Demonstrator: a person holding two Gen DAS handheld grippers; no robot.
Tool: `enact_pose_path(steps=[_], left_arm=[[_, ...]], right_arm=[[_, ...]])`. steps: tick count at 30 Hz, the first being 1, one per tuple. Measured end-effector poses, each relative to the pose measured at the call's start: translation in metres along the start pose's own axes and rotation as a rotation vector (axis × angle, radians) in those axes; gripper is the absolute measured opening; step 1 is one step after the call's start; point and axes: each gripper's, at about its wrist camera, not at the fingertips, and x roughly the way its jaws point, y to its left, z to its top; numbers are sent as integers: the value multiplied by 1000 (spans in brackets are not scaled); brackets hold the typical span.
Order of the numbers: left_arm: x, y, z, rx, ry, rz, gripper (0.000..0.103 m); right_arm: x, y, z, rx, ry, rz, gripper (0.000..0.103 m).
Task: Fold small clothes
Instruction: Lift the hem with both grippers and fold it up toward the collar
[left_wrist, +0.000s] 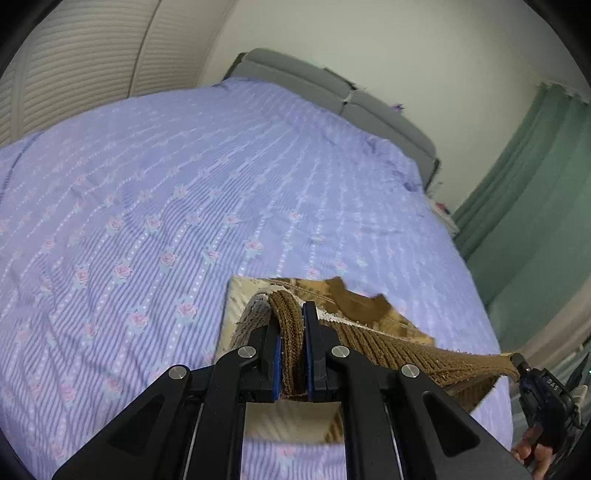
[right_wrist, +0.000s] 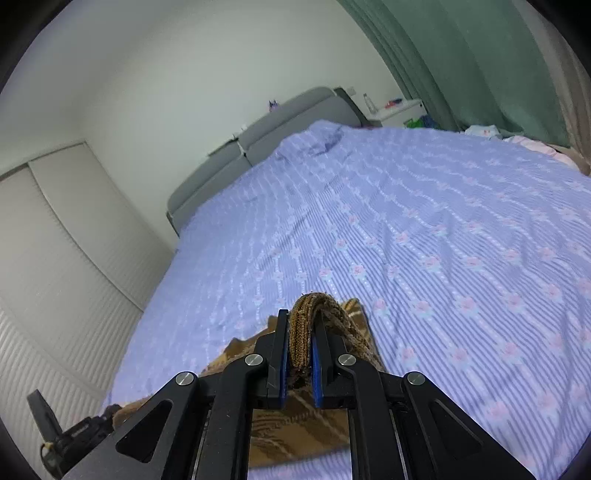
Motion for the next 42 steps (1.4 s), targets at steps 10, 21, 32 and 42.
enact_pose_path(steps=[10,21,32,42], left_arm=[[100,18,10,-28,130,81,12],[147,31,7,-37,201,94,13],[150,35,31,-164,304,-89,60],[93,3,43,354,141,49,72]], right_arm=[[103,-11,12,13,132,-84,10],[169,-34,0,37,216,-156,11],[173,-5,12,-82,165,-160,54],[134,26,9,-311,136,-205,62]])
